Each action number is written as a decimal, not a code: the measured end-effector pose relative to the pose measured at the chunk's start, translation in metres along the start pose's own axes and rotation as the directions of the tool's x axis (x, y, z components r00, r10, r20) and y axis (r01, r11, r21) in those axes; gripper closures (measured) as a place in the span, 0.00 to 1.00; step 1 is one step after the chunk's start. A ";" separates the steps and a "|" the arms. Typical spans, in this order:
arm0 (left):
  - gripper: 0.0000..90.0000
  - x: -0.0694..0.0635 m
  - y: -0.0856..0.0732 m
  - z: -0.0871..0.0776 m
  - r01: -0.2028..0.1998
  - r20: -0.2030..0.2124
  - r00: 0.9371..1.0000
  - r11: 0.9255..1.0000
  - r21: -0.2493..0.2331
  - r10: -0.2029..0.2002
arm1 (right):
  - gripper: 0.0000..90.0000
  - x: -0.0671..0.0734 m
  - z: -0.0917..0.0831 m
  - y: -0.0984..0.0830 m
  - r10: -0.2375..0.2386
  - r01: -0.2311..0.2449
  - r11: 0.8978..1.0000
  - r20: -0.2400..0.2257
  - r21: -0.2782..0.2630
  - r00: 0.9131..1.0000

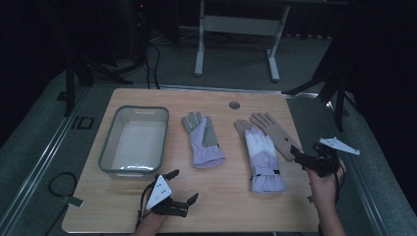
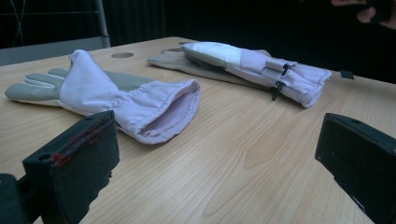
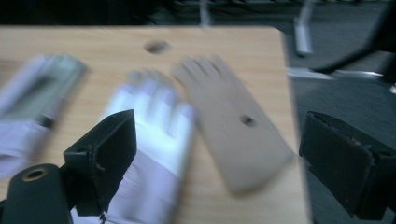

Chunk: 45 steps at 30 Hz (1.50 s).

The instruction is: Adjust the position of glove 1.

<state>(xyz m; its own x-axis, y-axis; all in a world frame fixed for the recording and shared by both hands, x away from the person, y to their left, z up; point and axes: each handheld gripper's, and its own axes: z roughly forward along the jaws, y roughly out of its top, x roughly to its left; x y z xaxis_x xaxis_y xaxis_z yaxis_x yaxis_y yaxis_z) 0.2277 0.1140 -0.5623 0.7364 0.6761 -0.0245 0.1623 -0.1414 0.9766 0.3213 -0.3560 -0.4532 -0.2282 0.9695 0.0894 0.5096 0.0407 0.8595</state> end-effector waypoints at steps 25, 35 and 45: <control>0.00 0.001 0.000 0.000 0.008 0.007 1.000 1.000 -0.002 -0.008 | 0.14 0.083 0.045 0.049 -0.152 0.168 0.984 -0.213 0.057 0.965; 0.00 0.001 0.000 0.000 0.011 0.007 1.000 1.000 -0.003 -0.011 | 0.17 0.116 0.070 0.056 -0.195 0.219 0.974 -0.272 0.063 0.942; 0.00 0.002 0.000 0.000 0.019 0.010 1.000 1.000 -0.002 -0.019 | 0.21 0.152 0.098 0.060 -0.241 0.277 0.958 -0.314 0.077 0.918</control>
<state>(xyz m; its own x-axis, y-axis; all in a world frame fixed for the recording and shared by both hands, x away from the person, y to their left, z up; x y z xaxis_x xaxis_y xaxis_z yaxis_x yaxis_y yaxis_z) 0.2288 0.1156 -0.5624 0.7398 0.6713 -0.0457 0.1750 -0.1265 0.9764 0.3985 -0.1828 -0.4374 -0.5930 0.8045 0.0333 0.4883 0.3264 0.8093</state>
